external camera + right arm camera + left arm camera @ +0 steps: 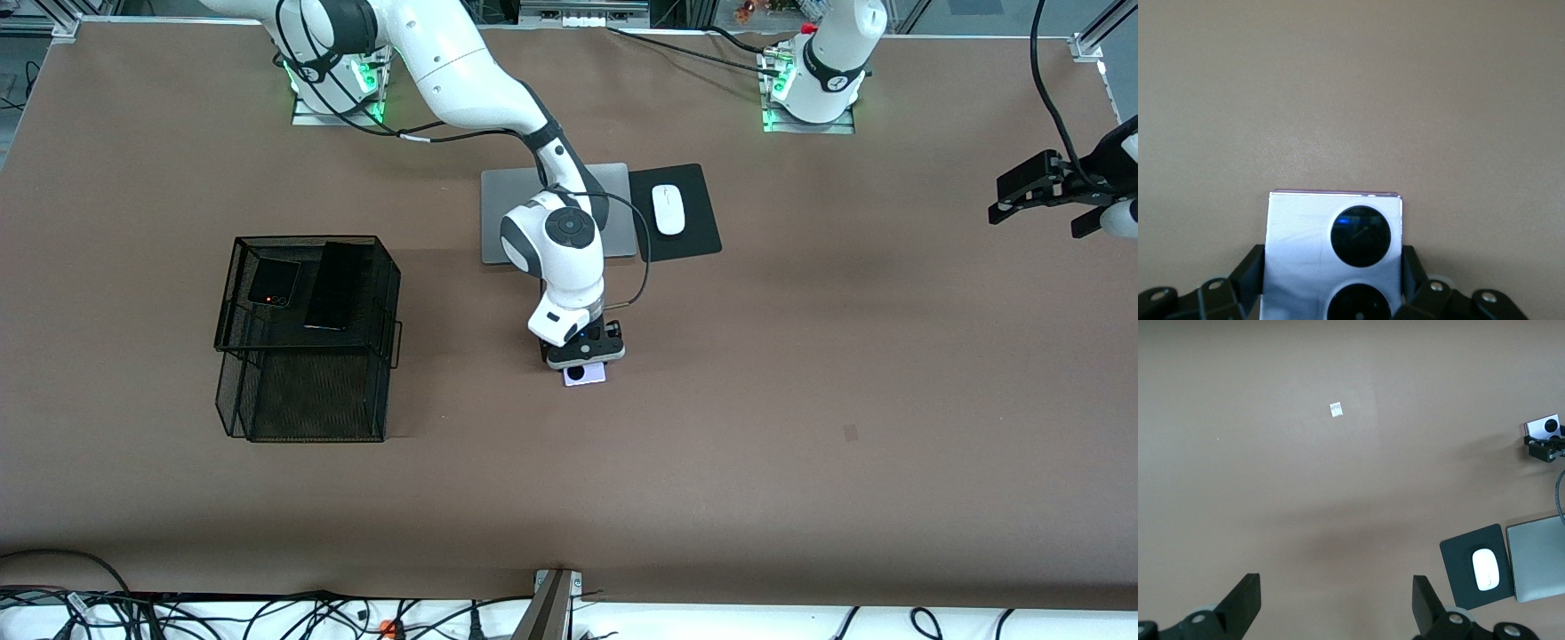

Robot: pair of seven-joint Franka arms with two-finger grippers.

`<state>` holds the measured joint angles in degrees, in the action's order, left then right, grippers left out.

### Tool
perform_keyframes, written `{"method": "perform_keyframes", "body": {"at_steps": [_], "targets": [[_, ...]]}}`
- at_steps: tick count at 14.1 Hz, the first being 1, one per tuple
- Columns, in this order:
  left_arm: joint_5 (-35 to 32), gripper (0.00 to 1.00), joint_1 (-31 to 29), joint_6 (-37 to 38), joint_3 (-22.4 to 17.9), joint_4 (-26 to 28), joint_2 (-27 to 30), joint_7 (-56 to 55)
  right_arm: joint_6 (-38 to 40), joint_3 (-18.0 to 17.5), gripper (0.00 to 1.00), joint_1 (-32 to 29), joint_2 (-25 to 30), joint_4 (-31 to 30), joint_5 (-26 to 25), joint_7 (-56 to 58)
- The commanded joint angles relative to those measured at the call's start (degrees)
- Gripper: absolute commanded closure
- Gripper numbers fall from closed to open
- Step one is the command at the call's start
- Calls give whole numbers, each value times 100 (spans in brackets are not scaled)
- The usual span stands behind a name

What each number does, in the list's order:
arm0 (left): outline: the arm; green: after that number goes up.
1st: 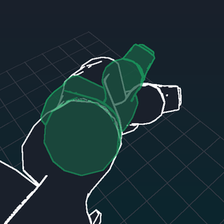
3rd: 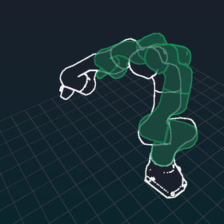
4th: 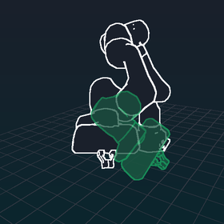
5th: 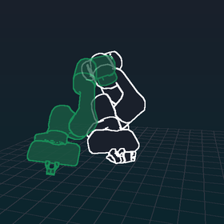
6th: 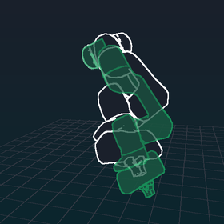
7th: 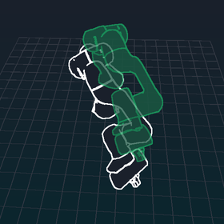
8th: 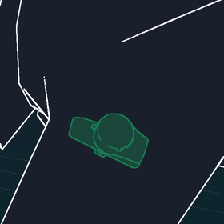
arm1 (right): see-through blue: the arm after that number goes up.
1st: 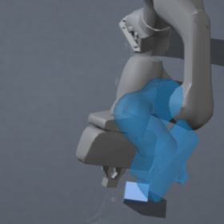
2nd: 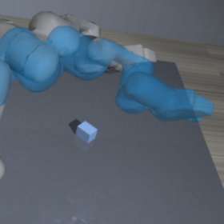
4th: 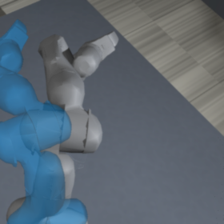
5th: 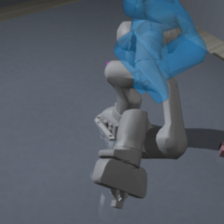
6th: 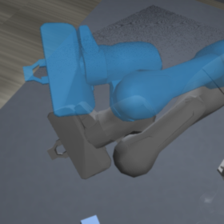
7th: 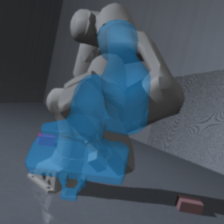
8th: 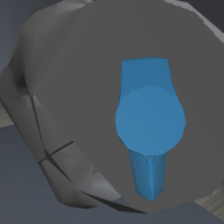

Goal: Place phones with both arms
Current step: 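Grasp the white phone with the right gripper while the left gripper retracts, then place the white phone in the organizer's back compartment with the right gripper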

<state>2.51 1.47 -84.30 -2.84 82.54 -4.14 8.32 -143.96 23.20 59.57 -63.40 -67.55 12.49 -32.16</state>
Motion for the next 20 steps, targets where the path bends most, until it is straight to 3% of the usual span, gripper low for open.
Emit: {"method": "perform_keyframes", "body": {"at_steps": [1, 5, 8, 10, 12, 15, 20], "targets": [[57, 0, -33, -200, 29, 324, 133, -32, 112, 88, 73, 28, 151, -30, -1, -27], [-154, 0, 11, -113, 125, 350, 151, -6, 2421, 887, 72, -59, 1406, -21, -10, 78], [-145, 0, 20, -130, 161, 368, 160, -120, 3398, 1414, 70, -436, 1917, -21, 7, 1024], [-145, 0, 20, -121, 248, 359, 151, -383, 3812, 1477, 70, -1111, 2103, -30, 139, 1788], [-145, 0, 20, -95, 266, 359, 151, -384, 3963, 1477, 70, -1806, 2138, -47, 524, 2807], [-154, 0, 11, 36, 275, 359, 160, -279, 3824, 1460, 70, -2431, 2094, -424, 605, 3330], [-154, 0, 20, 28, 284, 359, 160, -375, 2955, 1433, 70, -2547, 2033, -1311, 1263, 3340]]}}
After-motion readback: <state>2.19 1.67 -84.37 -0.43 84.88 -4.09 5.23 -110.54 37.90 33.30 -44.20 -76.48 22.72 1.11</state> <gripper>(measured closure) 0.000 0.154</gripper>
